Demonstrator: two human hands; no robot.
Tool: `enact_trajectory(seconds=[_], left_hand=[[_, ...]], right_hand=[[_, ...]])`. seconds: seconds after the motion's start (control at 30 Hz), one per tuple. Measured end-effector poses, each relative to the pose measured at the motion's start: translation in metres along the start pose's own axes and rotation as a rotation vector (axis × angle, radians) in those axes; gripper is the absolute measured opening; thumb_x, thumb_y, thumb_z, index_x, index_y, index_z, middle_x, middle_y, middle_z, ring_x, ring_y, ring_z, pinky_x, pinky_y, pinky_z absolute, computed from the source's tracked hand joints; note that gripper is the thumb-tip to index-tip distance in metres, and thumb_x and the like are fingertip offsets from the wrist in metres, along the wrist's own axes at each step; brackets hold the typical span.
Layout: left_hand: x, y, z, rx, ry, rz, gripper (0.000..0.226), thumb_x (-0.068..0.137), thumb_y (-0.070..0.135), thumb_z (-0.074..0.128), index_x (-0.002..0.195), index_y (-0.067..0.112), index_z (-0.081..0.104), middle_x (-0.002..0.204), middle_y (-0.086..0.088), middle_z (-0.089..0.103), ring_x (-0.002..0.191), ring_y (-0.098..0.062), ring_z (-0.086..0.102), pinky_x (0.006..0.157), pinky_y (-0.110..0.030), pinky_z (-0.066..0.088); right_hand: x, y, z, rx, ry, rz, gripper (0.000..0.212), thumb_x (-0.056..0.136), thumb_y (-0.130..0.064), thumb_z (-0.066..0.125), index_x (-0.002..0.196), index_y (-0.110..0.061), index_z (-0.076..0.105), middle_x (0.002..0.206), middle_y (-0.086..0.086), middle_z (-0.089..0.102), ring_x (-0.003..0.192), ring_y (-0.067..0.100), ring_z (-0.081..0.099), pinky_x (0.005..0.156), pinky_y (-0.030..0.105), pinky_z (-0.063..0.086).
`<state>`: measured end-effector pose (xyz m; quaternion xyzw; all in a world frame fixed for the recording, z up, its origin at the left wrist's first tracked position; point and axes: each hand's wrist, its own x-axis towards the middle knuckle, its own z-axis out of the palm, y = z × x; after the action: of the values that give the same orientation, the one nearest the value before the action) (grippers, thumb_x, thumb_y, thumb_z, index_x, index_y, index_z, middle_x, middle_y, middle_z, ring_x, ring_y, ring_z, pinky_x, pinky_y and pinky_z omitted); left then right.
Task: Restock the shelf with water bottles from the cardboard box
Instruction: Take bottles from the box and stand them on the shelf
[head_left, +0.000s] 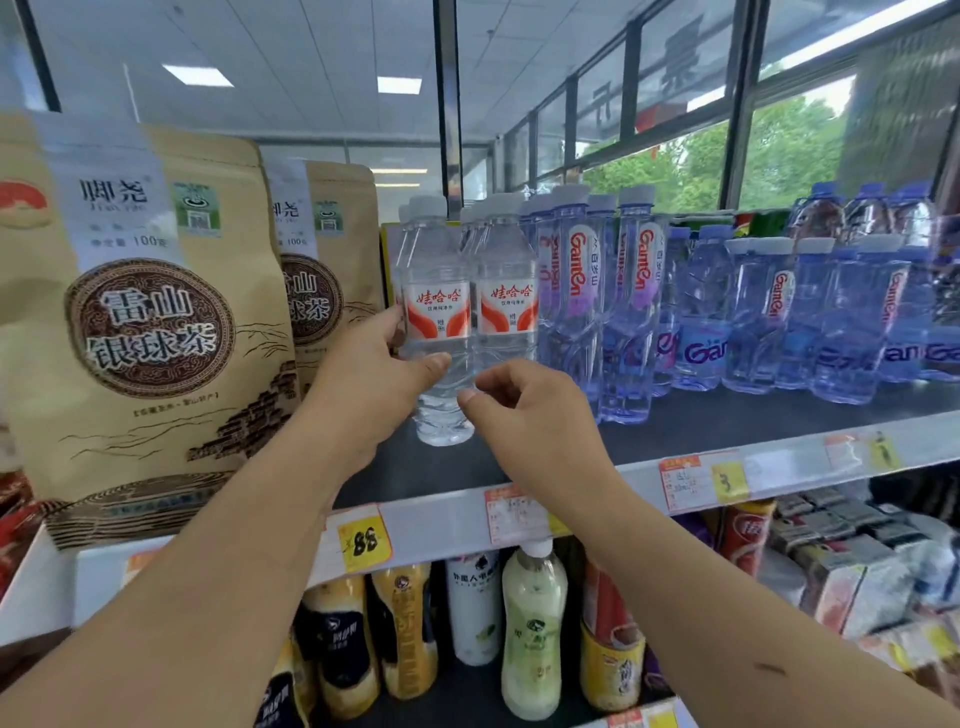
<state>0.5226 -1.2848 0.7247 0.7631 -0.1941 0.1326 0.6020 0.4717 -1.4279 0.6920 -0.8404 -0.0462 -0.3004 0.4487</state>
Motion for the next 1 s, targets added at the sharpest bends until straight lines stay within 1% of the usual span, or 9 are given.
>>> enact_trajectory(seconds=[0.1,0.17,0.33,0.53,0.63,0.7,0.8,0.9,1.0], left_hand=[[-0.027,0.012,0.008,-0.038,0.022,-0.076,0.05,0.087,0.009,0.071,0.131,0.027,0.058,0.121,-0.001,0.058,0.103,-0.021,0.063,0.08,-0.048,0.06],[-0.047,0.021,0.019,-0.077,0.013,-0.123,0.059,0.086,0.008,0.072,0.139,0.021,0.051,0.119,-0.004,0.053,0.104,-0.022,0.061,0.08,-0.047,0.06],[-0.104,0.042,0.057,-0.085,-0.02,-0.167,0.054,0.087,0.002,0.069,0.137,0.014,0.052,0.112,-0.006,0.055,0.097,-0.023,0.063,0.08,-0.046,0.06],[-0.203,0.024,0.136,-0.03,0.009,-0.319,0.041,0.089,0.008,0.068,0.127,0.021,0.06,0.106,-0.002,0.062,0.107,-0.028,0.064,0.088,-0.052,0.056],[-0.254,-0.017,0.188,0.017,-0.017,-0.408,0.035,0.09,0.016,0.068,0.123,0.024,0.063,0.098,0.009,0.065,0.096,-0.015,0.065,0.087,-0.047,0.056],[-0.287,-0.054,0.22,0.046,-0.054,-0.488,0.034,0.091,0.018,0.067,0.124,0.024,0.063,0.095,0.016,0.065,0.089,-0.007,0.064,0.086,-0.044,0.054],[-0.335,-0.121,0.265,0.101,-0.141,-0.596,0.039,0.092,0.022,0.065,0.131,0.024,0.06,0.108,0.016,0.064,0.089,-0.001,0.06,0.09,-0.039,0.052],[-0.386,-0.193,0.307,0.218,-0.265,-0.66,0.04,0.091,0.027,0.066,0.131,0.027,0.06,0.119,0.012,0.063,0.093,-0.002,0.06,0.084,-0.027,0.05],[-0.438,-0.268,0.344,0.277,-0.373,-0.741,0.041,0.087,0.03,0.069,0.128,0.027,0.063,0.115,0.009,0.065,0.1,-0.012,0.065,0.089,-0.036,0.053]], right_hand=[[-0.018,-0.001,-0.011,0.018,-0.008,-0.024,0.016,0.089,-0.032,0.066,0.095,-0.019,0.069,0.081,-0.008,0.066,0.08,0.011,0.062,0.073,0.03,0.052],[-0.031,0.002,-0.019,0.021,-0.011,-0.04,0.015,0.088,-0.032,0.067,0.091,-0.018,0.068,0.08,-0.007,0.066,0.078,0.012,0.062,0.072,0.032,0.052],[-0.068,0.015,-0.056,0.064,-0.023,-0.066,0.013,0.086,-0.031,0.068,0.083,-0.019,0.066,0.073,-0.01,0.061,0.07,0.009,0.056,0.063,0.026,0.042],[-0.153,0.085,-0.118,0.09,-0.174,0.047,0.023,0.085,-0.034,0.071,0.104,-0.021,0.069,0.093,-0.008,0.068,0.088,0.011,0.064,0.076,0.028,0.053],[-0.207,0.148,-0.138,0.049,-0.271,0.152,0.02,0.088,-0.032,0.069,0.105,-0.021,0.068,0.091,-0.009,0.066,0.082,0.009,0.064,0.072,0.027,0.055],[-0.245,0.193,-0.144,0.012,-0.335,0.251,0.02,0.09,-0.03,0.068,0.107,-0.02,0.068,0.096,-0.009,0.065,0.086,0.012,0.063,0.076,0.032,0.054],[-0.305,0.269,-0.144,-0.062,-0.428,0.448,0.024,0.091,-0.029,0.066,0.113,-0.022,0.067,0.102,-0.01,0.065,0.093,0.013,0.063,0.079,0.03,0.052],[-0.371,0.345,-0.136,-0.168,-0.492,0.576,0.026,0.088,-0.025,0.066,0.113,-0.019,0.071,0.109,-0.005,0.07,0.1,0.015,0.065,0.084,0.028,0.05],[-0.441,0.413,-0.121,-0.268,-0.569,0.729,0.013,0.087,-0.021,0.065,0.097,-0.015,0.071,0.098,0.003,0.072,0.093,0.023,0.066,0.078,0.033,0.051]])
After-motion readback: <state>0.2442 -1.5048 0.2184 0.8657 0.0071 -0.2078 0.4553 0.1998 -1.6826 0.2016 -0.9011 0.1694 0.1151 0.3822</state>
